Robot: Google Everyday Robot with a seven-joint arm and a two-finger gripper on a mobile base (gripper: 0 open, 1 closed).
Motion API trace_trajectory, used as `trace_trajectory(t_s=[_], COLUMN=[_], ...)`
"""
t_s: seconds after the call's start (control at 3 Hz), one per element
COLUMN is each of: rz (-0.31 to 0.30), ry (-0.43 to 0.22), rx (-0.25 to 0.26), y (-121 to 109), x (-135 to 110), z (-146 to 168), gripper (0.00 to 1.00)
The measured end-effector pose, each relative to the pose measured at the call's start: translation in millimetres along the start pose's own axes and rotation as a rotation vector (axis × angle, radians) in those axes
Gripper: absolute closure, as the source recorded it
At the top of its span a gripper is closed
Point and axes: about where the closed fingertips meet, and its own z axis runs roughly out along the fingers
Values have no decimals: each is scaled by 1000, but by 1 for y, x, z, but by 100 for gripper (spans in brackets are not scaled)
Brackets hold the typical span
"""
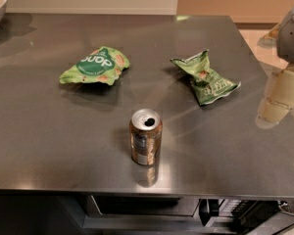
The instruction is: Move green jalapeno chip bag near orange can
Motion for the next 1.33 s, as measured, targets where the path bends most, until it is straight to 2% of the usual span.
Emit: trace_trajectory(t_s=[0.67, 1.33], rz=[87, 216], ry=[-15, -45], rx=[33, 58], y=[-44, -125], x=[-1, -5], z=[25, 92], gripper=[0, 0])
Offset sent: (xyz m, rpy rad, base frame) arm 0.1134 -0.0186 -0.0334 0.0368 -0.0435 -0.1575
